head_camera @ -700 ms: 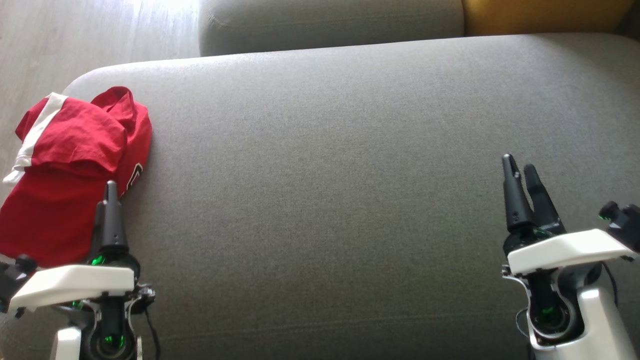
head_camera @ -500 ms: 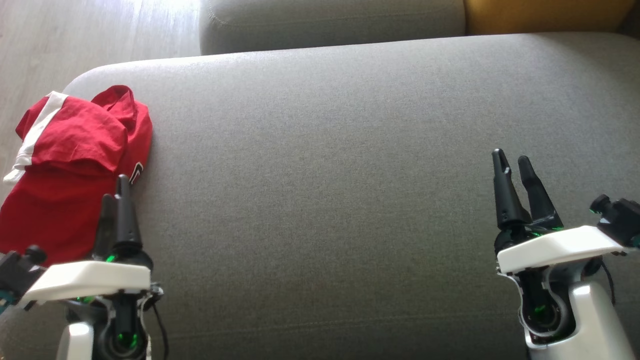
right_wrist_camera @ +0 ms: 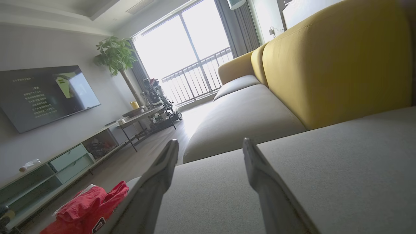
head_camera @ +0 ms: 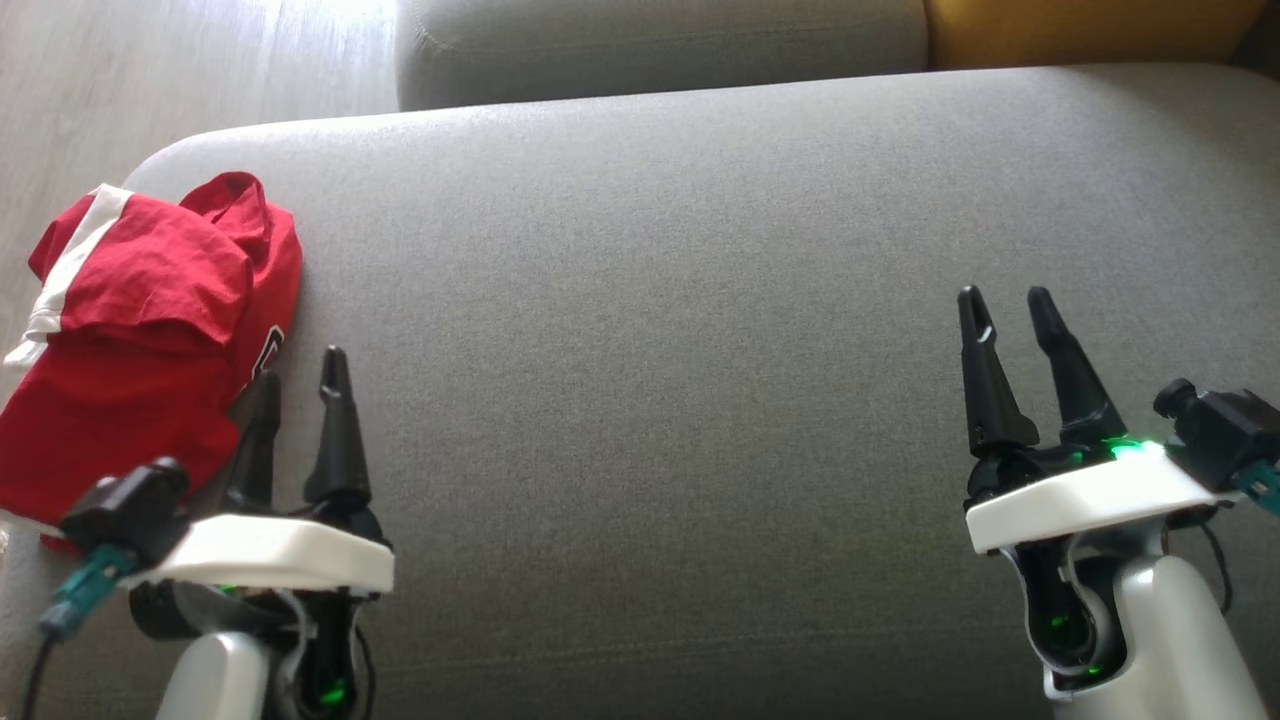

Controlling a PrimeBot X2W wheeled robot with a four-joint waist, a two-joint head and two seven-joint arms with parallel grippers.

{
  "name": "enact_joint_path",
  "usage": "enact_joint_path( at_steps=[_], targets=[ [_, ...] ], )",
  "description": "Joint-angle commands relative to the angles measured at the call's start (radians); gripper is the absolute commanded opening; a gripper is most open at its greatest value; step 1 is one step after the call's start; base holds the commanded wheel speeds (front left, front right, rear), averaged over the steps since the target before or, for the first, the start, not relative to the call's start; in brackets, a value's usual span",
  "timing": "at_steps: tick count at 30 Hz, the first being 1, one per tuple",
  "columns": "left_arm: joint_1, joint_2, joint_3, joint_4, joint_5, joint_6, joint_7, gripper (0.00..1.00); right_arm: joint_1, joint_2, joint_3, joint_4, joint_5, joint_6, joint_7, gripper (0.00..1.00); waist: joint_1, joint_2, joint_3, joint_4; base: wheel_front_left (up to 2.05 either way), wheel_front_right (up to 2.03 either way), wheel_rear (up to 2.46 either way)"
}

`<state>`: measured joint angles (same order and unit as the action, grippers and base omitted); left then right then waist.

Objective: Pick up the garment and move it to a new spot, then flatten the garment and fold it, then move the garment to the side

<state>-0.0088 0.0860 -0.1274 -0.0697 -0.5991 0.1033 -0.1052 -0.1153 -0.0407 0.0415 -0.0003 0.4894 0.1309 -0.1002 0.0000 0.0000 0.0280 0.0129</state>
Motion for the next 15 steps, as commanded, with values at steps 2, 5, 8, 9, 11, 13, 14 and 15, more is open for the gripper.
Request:
enact_joint_path(
  at_steps=[2, 5, 8, 9, 11, 13, 14, 15],
  targets=[
    [-0.040, 0.046, -0.023, -0.048, 0.071, 0.043, -0.018, 1.00, -0.046, -0.008, 0.014, -0.054, -0.059, 0.000, -0.023, 1.00, 0.0000, 0.0000, -0.001, 0.000, 0.00, 0.00, 0.00],
    [-0.041, 0.067, -0.055, -0.043, 0.105, 0.073, -0.024, 1.00, -0.042, -0.008, 0.012, -0.055, -0.083, 0.000, -0.029, 1.00, 0.0000, 0.0000, -0.001, -0.001, 0.00, 0.00, 0.00],
    [-0.040, 0.089, -0.092, -0.027, 0.137, 0.120, -0.033, 1.00, -0.028, -0.008, 0.004, -0.040, -0.095, 0.000, -0.038, 1.00, 0.0000, 0.0000, -0.004, 0.000, 0.00, 0.00, 0.00],
    [-0.040, 0.097, -0.103, -0.021, 0.147, 0.132, -0.036, 1.00, -0.028, -0.008, 0.002, -0.037, -0.103, 0.000, -0.041, 1.00, 0.0000, 0.0000, -0.005, 0.000, 0.00, 0.00, 0.00],
    [-0.042, 0.111, -0.126, -0.011, 0.169, 0.154, -0.042, 1.00, -0.025, -0.008, 0.002, -0.030, -0.123, 0.000, -0.047, 1.00, 0.0000, 0.0000, -0.006, 0.000, 0.00, 0.00, 0.00],
    [-0.046, 0.123, -0.146, -0.004, 0.189, 0.176, -0.048, 1.00, -0.025, -0.008, 0.003, -0.026, -0.147, 0.000, -0.053, 1.00, 0.0000, 0.0000, -0.006, -0.001, 0.00, 0.00, 0.00],
    [-0.047, 0.129, -0.155, -0.001, 0.200, 0.187, -0.051, 1.00, -0.023, -0.009, 0.002, -0.024, -0.160, 0.000, -0.056, 1.00, 0.0000, 0.0000, -0.006, -0.001, 0.00, 0.00, 0.00],
    [-0.049, 0.135, -0.165, 0.002, 0.210, 0.196, -0.054, 1.00, -0.022, -0.009, 0.000, -0.021, -0.171, 0.000, -0.059, 1.00, 0.0000, 0.0000, -0.006, -0.001, 0.00, 0.00, 0.00]
  ],
)
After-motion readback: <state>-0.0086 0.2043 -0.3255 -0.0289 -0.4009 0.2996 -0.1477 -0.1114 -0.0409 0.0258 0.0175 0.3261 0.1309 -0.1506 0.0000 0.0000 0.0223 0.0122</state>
